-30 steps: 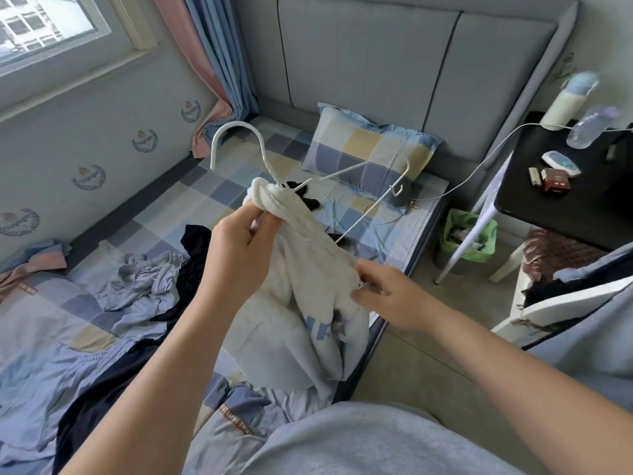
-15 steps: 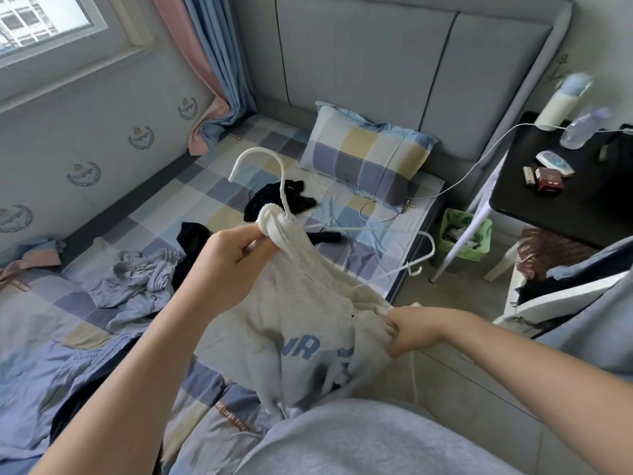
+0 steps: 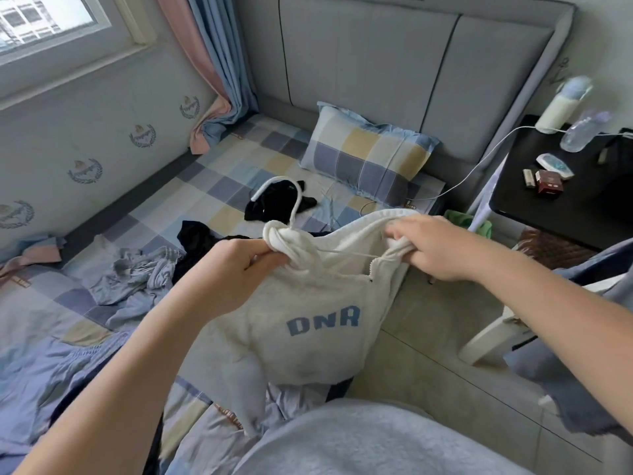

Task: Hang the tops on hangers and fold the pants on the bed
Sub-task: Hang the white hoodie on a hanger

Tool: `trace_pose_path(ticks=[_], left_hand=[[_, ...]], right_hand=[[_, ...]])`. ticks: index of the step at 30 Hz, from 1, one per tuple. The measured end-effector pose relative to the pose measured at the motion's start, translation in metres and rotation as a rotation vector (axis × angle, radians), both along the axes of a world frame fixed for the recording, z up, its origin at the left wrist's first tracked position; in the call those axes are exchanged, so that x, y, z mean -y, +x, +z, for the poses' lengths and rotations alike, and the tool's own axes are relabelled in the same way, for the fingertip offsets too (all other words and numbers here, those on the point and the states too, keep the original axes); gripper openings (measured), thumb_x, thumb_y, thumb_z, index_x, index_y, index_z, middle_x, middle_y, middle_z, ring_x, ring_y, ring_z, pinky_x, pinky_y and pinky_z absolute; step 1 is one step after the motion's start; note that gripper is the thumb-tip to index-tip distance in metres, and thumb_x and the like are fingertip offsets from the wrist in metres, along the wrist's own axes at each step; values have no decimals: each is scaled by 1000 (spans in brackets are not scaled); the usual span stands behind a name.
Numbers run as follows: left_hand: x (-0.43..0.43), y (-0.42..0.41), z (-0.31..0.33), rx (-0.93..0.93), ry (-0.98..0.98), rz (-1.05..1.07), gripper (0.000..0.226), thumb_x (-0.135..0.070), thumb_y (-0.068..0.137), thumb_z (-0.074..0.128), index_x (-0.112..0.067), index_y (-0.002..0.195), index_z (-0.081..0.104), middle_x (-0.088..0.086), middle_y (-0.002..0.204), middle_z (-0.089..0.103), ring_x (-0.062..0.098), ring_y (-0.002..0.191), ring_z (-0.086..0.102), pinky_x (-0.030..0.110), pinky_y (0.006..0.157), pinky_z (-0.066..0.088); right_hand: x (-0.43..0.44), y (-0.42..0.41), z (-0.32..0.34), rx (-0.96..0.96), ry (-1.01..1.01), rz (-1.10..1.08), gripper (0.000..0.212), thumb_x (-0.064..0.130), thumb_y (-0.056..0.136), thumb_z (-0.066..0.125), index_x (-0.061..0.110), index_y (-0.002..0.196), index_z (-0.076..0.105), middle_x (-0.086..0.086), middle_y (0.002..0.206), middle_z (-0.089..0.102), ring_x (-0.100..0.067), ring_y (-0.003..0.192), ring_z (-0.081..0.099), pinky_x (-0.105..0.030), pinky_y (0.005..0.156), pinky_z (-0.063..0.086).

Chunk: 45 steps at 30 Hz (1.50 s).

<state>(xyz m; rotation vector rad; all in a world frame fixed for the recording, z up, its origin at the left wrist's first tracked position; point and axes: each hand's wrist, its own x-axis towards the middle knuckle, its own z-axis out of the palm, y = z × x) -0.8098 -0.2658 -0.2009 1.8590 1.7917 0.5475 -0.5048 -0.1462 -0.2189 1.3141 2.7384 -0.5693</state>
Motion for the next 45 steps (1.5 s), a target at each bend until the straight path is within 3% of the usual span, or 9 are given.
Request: trace_pose_path(ticks=[5, 9, 14, 19, 23, 29, 36, 40, 45], left_hand=[[-11, 39, 2, -53, 44, -89, 33, -26, 99, 54, -26, 66, 55, -14, 54, 53, 8, 49, 45, 21, 51, 35], [-19, 34, 1, -11, 132, -101, 22, -12, 96, 57, -9, 74, 59, 3, 65, 59, 18, 58, 48, 39, 59, 46], [-17, 9, 10, 54, 195, -118, 8, -38, 93, 62, -39, 98, 68, -32, 89, 65, -5, 84, 62, 7, 73, 45], [-15, -33, 4, 130, 222, 82, 24, -22, 96, 63, -28, 117, 74, -17, 108, 71, 3, 101, 65, 25, 90, 51], [-18, -31, 1, 207, 262, 173, 30, -18, 100, 58, -45, 100, 71, -34, 96, 69, -7, 98, 62, 17, 87, 47], [-30, -22, 2, 352, 332, 272, 36, -13, 101, 54, -42, 91, 71, -24, 90, 72, -2, 90, 62, 9, 77, 44], [-34, 14, -14, 340, 424, 504, 26, -43, 95, 60, -25, 114, 65, -8, 120, 55, 14, 116, 53, 40, 100, 48], [-16, 64, -28, 492, 144, 548, 53, -53, 83, 74, -18, 115, 50, -6, 107, 58, 8, 96, 61, 22, 76, 49], [-42, 71, -40, 722, 187, 688, 9, -13, 92, 52, -6, 87, 54, -1, 76, 53, 14, 67, 50, 33, 64, 43]], right_hand=[[33, -50, 43, -191, -58, 118, 17, 25, 102, 53, 27, 90, 41, 1, 86, 60, -14, 73, 55, -33, 67, 42], [34, -62, 53, -316, -157, 90, 17, 32, 101, 56, 20, 94, 47, 1, 84, 60, -12, 72, 53, -33, 68, 41], [25, -41, 60, -459, -481, 61, 29, 16, 88, 74, 21, 96, 46, 3, 79, 49, -8, 66, 42, -30, 63, 39], [18, -24, 65, -569, -446, -94, 42, 55, 85, 72, 17, 89, 54, 10, 69, 49, -4, 65, 45, -24, 70, 38], [28, -33, 68, -489, -340, -61, 22, 32, 104, 48, 17, 103, 65, 23, 48, 52, 9, 52, 52, -5, 59, 37], [36, -39, 80, -415, -330, 0, 31, 28, 105, 47, 17, 89, 71, -10, 55, 43, -14, 49, 36, -22, 52, 36], [37, -57, 61, -632, -399, -138, 36, 16, 106, 45, -9, 83, 56, -7, 50, 35, -18, 45, 29, -27, 45, 31], [38, -68, 49, -708, -386, -245, 35, 15, 106, 45, -8, 82, 58, -3, 47, 35, -14, 41, 30, -24, 42, 32], [44, -73, 53, -622, -260, -192, 39, 18, 104, 46, 0, 73, 58, -7, 52, 40, -14, 45, 36, -28, 48, 33]])
